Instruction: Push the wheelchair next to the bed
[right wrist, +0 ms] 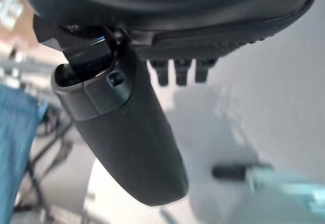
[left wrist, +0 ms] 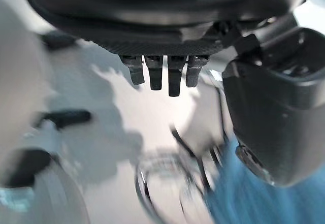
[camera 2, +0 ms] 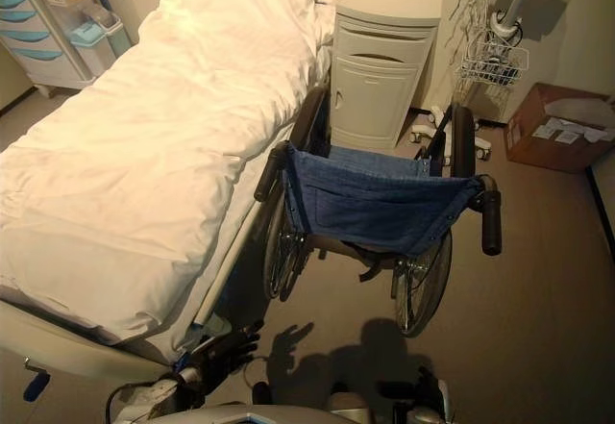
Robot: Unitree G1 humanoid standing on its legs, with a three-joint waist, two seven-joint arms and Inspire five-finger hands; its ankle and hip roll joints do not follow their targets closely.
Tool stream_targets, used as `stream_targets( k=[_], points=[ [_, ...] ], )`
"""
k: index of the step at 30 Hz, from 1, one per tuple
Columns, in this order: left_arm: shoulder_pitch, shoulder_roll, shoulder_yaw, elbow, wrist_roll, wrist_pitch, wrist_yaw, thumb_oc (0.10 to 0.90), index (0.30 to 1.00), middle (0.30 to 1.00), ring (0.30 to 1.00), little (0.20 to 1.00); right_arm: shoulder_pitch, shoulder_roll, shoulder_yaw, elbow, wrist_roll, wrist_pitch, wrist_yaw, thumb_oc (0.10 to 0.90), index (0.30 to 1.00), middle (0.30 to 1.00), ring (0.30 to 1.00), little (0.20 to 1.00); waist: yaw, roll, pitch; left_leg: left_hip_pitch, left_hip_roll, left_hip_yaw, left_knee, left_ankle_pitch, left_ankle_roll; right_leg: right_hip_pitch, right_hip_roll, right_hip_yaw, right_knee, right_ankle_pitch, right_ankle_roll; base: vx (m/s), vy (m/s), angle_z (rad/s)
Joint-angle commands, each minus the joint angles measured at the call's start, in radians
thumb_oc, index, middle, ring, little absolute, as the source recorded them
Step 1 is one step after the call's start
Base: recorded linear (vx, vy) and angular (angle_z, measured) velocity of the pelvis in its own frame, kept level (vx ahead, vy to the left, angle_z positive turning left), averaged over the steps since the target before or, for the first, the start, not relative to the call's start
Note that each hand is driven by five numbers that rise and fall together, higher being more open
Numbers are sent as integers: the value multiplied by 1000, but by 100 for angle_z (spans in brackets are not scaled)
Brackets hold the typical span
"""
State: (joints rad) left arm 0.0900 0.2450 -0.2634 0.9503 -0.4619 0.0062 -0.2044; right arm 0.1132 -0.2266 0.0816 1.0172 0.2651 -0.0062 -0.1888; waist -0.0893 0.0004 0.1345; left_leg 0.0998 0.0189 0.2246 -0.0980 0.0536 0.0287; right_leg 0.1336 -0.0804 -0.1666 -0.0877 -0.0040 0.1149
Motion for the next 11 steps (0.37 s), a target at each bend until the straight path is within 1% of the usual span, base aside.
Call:
stream_targets(
  k=[1,5,6,7,11],
  points=[
    [-55,-18,20,57,119,-70,42,800,900,900,900,900,-36,-4,54,14,69,-13,155,800,900,900,900,900,21,-15,-10,42,-46,33,51,-114,16,-69,43,19,56,38,-12,33,-12,7],
    [-65,-29,13,140,199,-68,80,800,900,900,900,900,-38,8,73,52,70,-29,202,800,900,900,900,900,20,-20,-12,38,-46,27,56,-115,16,-71,44,19,63,32,-14,8,1,2],
    [-69,-33,12,171,217,-60,97,800,900,900,900,900,-41,10,86,69,48,-17,225,800,900,900,900,900,20,-19,-11,36,-47,22,57,-116,16,-72,44,20,66,29,-15,0,0,0],
    [-69,-34,12,173,218,-61,99,800,900,900,900,900,-41,10,87,71,46,-17,227,800,900,900,900,900,20,-19,-11,36,-48,21,57,-116,17,-72,44,19,66,29,-15,0,0,0],
    [-79,-33,5,195,234,-67,104,800,900,900,900,900,-59,8,131,109,-35,41,291,800,900,900,900,900,26,-18,-8,35,-50,13,64,-119,16,-68,42,17,68,23,-18,0,0,0]
  ],
)
